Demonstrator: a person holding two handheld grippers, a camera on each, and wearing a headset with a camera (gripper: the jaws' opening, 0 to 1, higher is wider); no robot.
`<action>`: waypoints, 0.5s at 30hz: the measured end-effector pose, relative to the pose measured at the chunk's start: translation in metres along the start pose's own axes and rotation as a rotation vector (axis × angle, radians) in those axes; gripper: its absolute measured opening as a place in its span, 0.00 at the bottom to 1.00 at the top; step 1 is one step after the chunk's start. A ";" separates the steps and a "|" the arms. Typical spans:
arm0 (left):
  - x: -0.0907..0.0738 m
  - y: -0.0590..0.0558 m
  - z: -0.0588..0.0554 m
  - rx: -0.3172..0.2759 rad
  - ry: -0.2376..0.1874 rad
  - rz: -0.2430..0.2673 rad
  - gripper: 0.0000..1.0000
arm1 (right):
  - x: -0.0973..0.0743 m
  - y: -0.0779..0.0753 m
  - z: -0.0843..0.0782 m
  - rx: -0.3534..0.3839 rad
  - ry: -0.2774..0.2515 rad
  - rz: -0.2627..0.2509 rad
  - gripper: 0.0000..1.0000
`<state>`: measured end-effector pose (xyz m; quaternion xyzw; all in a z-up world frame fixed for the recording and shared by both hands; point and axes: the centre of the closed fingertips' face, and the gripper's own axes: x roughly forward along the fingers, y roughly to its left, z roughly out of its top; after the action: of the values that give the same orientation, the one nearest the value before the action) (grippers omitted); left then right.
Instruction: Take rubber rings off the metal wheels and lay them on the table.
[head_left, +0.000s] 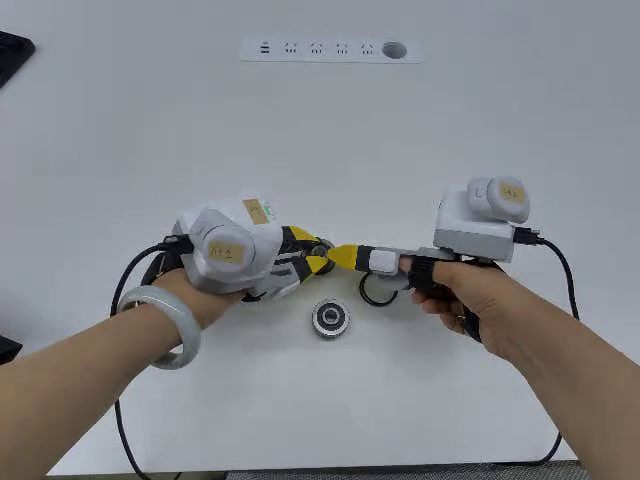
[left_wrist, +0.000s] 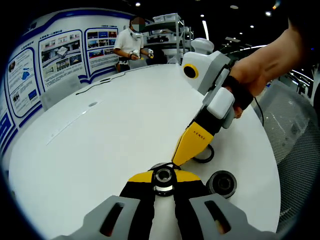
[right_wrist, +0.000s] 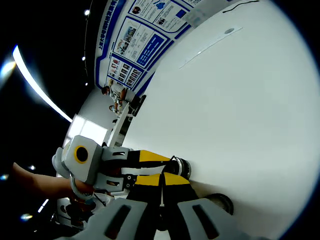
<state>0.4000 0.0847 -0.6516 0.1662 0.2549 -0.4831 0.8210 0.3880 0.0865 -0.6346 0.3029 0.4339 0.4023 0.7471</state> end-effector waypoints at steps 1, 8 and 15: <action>0.000 0.000 0.000 0.002 0.001 -0.001 0.14 | 0.000 0.000 0.000 -0.001 0.001 0.002 0.01; 0.000 0.000 0.000 0.005 0.005 -0.003 0.14 | 0.000 -0.003 0.001 0.013 -0.004 -0.004 0.02; 0.000 0.000 0.000 0.006 0.000 -0.004 0.14 | 0.002 -0.011 0.001 0.022 -0.014 -0.028 0.02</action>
<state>0.3995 0.0849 -0.6514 0.1683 0.2539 -0.4857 0.8193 0.3936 0.0831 -0.6437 0.3077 0.4373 0.3849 0.7523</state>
